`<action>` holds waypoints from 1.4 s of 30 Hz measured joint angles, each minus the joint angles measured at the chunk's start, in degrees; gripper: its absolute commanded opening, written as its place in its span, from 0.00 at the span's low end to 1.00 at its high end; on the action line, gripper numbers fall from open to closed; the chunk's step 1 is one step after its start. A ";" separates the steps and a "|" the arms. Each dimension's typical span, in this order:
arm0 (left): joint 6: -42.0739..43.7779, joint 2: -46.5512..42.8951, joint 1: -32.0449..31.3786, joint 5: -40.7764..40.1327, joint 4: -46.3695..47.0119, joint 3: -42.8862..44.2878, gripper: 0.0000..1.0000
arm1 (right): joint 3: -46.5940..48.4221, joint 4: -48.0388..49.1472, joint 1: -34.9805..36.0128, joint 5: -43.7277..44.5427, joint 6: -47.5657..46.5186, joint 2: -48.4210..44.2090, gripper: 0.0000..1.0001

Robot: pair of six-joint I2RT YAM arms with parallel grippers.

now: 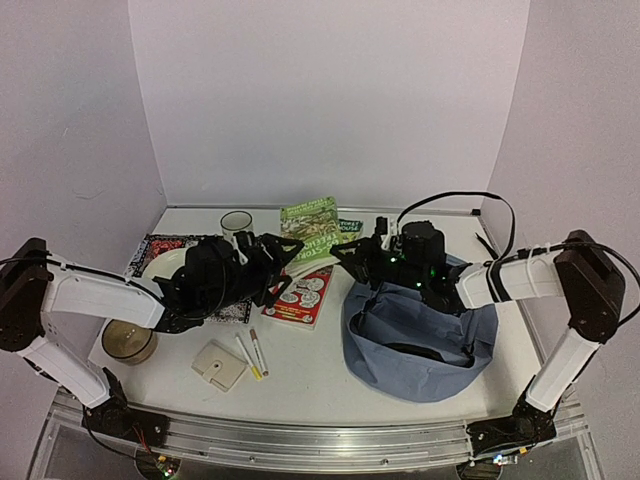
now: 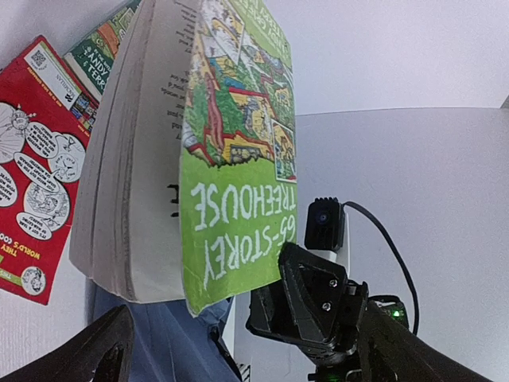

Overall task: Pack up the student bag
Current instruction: Pass from the right arm to the left

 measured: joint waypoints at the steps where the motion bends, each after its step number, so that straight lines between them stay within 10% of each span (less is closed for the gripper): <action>1: -0.77 0.04 0.02 -0.03 0.50 -0.05 1.00 | -0.13 0.01 0.12 0.61 0.18 -0.52 0.00; 42: 1.94 6.01 1.56 3.65 20.54 0.35 1.00 | -1.21 8.19 0.61 -0.02 6.66 -3.90 0.00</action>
